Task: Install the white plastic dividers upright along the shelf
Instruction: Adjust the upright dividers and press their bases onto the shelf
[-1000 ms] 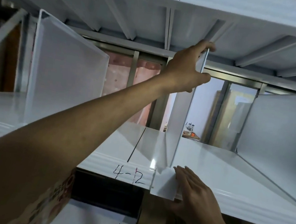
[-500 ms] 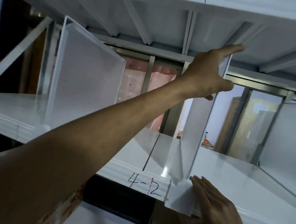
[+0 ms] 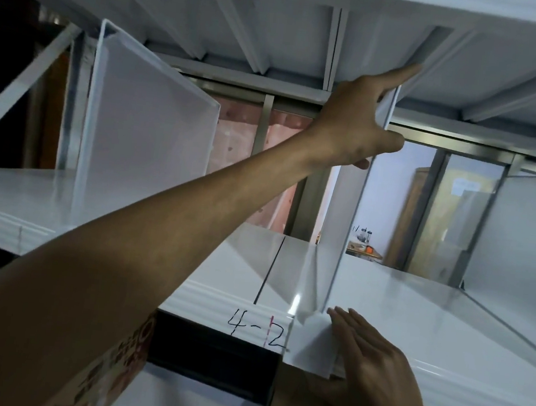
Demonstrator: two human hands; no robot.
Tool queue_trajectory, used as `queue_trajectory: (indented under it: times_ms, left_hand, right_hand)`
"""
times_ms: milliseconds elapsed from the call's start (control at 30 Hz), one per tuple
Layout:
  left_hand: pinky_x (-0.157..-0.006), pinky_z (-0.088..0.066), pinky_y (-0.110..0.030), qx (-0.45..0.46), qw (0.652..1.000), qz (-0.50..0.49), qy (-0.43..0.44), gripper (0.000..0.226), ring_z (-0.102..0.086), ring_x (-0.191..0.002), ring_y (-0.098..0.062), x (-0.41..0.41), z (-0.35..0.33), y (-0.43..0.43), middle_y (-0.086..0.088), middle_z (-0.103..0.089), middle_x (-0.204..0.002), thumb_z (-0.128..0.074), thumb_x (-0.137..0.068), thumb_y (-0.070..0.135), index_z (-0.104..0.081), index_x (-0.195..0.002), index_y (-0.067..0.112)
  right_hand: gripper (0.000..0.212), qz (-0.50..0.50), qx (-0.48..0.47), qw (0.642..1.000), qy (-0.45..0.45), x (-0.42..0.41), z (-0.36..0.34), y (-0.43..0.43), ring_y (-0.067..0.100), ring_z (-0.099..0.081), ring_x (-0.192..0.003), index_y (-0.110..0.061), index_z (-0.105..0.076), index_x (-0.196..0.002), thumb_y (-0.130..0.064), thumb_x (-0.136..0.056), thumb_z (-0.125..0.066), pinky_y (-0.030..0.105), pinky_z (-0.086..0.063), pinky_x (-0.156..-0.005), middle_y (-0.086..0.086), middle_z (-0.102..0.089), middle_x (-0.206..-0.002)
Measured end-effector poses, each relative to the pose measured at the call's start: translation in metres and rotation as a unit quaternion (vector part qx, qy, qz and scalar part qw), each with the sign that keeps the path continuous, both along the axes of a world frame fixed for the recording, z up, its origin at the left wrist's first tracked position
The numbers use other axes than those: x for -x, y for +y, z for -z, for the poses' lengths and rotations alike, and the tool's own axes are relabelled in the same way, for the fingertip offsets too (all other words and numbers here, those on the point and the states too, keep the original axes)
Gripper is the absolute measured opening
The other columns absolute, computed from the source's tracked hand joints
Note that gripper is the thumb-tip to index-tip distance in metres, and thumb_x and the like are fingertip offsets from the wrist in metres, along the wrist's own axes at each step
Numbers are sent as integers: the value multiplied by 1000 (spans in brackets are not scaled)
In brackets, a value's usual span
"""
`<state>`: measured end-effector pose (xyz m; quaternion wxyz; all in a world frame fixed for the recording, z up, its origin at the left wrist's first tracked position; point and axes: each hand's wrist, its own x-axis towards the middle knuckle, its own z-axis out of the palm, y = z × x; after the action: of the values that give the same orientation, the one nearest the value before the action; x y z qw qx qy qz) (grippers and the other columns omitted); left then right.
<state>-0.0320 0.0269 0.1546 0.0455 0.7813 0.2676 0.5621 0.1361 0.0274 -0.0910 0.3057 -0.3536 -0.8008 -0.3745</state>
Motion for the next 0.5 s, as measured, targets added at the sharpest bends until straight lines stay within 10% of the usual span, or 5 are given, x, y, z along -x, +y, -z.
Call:
queue_trajectory:
  times_ms: [167, 333, 500]
  left_hand:
    - [-51, -59, -27, -9, 1000, 6, -17, 87, -51, -35, -3, 8, 0, 3, -7, -38, -158, -68, -76, -5, -38, -153, 25]
    - [-52, -59, -25, -1, 1000, 1, -30, 90, -50, -53, -1, 21, 0, 8, -4, -40, -157, -70, -74, -5, -39, -152, 27]
    - [-59, -62, -26, -7, 1000, -5, -24, 91, -61, -81, -8, 26, 1, 7, -6, -38, -158, -72, -75, -4, -37, -154, 24]
  right_hand:
    - [79, -10, 7, 1000, 10, 7, -3, 0, 24, -70, -92, -1, -71, -105, -62, -56, -76, 31, -43, -83, 12, -72, -103]
    - [82, -33, 9, 999, 18, 25, -4, 1, 22, -70, -92, -1, -72, -104, -69, -87, -30, 32, -43, -86, 9, -72, -103]
    - [76, -16, 2, 1000, 14, 23, -3, 5, 24, -71, -92, 0, -72, -105, -58, -56, -73, 34, -42, -86, 11, -72, -104]
